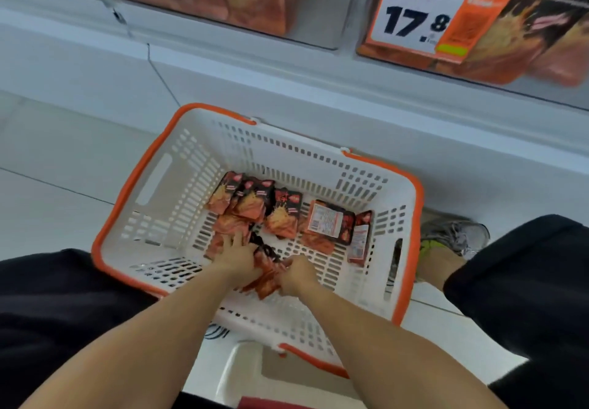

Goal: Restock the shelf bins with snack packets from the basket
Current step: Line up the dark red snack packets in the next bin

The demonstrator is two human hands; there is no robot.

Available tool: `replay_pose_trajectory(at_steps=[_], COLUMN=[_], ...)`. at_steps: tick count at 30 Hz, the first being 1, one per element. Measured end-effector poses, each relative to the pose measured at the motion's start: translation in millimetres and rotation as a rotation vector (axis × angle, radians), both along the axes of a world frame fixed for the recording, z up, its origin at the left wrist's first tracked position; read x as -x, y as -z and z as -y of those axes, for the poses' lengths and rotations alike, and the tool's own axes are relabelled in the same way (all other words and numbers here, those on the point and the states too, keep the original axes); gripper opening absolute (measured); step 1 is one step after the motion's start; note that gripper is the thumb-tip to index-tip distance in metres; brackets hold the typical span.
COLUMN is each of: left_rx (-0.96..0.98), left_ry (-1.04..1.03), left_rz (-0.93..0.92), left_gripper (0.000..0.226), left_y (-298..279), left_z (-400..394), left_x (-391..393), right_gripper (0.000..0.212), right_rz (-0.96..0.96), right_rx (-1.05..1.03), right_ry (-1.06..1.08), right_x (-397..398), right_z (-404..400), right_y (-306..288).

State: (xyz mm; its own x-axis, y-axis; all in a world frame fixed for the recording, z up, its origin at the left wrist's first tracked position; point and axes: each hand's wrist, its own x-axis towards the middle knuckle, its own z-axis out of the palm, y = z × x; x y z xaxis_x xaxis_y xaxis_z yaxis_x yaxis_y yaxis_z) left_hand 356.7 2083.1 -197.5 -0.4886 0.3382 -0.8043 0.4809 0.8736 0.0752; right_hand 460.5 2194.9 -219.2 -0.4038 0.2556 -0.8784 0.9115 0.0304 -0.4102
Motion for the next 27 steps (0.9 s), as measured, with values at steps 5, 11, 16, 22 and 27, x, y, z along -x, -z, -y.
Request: replay_pose_trajectory(at_steps=[5, 11, 16, 22, 27], left_rx=[-0.145, -0.604, -1.037, -1.395, -1.651], left_ry=[-0.15, -0.877, -0.54, -0.233, 0.032], left_rz=[-0.123, 0.574, 0.503, 0.286, -0.593], left_gripper=[0.03, 0.046, 0.016, 0.027, 0.044], left_y=[-21.1, -80.2, -172.1, -264.7, -308.5], left_z=[-32.7, -89.1, -139.3, -184.9, -217.0], left_x=[9.4, 17.3, 8.9, -16.1, -6.6], right_gripper=[0.012, 0.031, 0.033, 0.04, 0.045], right_rz=[0.01, -0.228, -0.376, -0.693, -1.164], right_rx=[-0.135, -0.257, -0.449, -0.745, -1.235], right_ry=[-0.258, -0.269, -0.382, -0.37, 0.115], right_x=[12.5, 10.9, -15.1, -54.3, -80.8], right_z=[-51.2, -143.7, -189.8, -217.4, -259.5], right_y=[-33.7, -153.8, -268.7, -358.5, -406.4])
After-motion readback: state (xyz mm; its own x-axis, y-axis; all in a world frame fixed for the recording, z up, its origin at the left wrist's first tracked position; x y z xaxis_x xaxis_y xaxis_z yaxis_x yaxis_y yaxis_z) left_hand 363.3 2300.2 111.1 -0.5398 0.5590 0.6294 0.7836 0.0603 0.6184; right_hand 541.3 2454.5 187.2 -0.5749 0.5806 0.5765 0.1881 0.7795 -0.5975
